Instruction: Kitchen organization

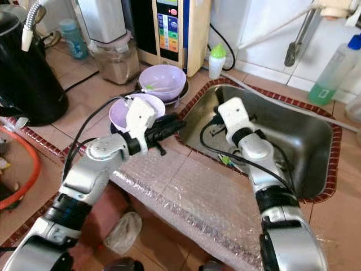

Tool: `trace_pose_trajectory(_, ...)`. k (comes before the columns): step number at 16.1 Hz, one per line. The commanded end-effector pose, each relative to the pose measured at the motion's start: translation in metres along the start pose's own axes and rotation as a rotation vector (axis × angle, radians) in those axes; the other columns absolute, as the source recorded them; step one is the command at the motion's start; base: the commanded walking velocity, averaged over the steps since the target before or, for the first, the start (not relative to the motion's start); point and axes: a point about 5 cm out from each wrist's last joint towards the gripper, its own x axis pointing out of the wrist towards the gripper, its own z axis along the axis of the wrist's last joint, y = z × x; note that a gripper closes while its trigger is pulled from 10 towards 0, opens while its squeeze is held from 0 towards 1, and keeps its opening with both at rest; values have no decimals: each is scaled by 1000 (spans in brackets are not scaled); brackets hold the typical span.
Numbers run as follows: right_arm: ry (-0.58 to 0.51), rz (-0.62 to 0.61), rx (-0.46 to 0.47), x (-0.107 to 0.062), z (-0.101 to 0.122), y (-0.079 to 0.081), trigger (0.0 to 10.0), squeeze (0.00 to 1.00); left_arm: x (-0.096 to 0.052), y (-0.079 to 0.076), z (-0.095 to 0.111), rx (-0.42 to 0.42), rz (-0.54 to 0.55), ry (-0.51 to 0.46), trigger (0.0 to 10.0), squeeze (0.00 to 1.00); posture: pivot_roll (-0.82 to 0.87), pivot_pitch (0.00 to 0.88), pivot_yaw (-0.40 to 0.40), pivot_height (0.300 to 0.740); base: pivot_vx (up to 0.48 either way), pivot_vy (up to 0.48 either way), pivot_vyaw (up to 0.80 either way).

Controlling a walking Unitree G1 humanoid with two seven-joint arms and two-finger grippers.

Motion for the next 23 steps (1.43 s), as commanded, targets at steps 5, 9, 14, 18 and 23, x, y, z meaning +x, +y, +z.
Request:
trace_pose_trajectory(5,222,-145,78,-1,-31,-19,2196,0,-25,-22,-7,93,-88,24,10000,1000,-13,49,46,740,0,0,0)
trace_pose_trajectory(9,305,-189,178,-7,-49,-15,10000,1000,-35,-26,-17,99,-51,43,10000,1000,-8,51,43,740,0,0,0)
trace_pose_trajectory(14,329,-224,275,-8,-53,-13,10000,1000,-33,-23,-16,108,27,28,10000,1000,-12,46,36,740,0,0,0)
trace_pose_trajectory(18,280,-257,332,-7,-49,-16,10000,1000,-31,-20,-11,109,56,7,10000,1000,-14,42,33,740,0,0,0)
trace_pose_trajectory(23,187,-352,338,-27,-52,-15,10000,1000,-46,5,12,47,368,-127,10000,1000,-31,32,27,740,0,0,0)
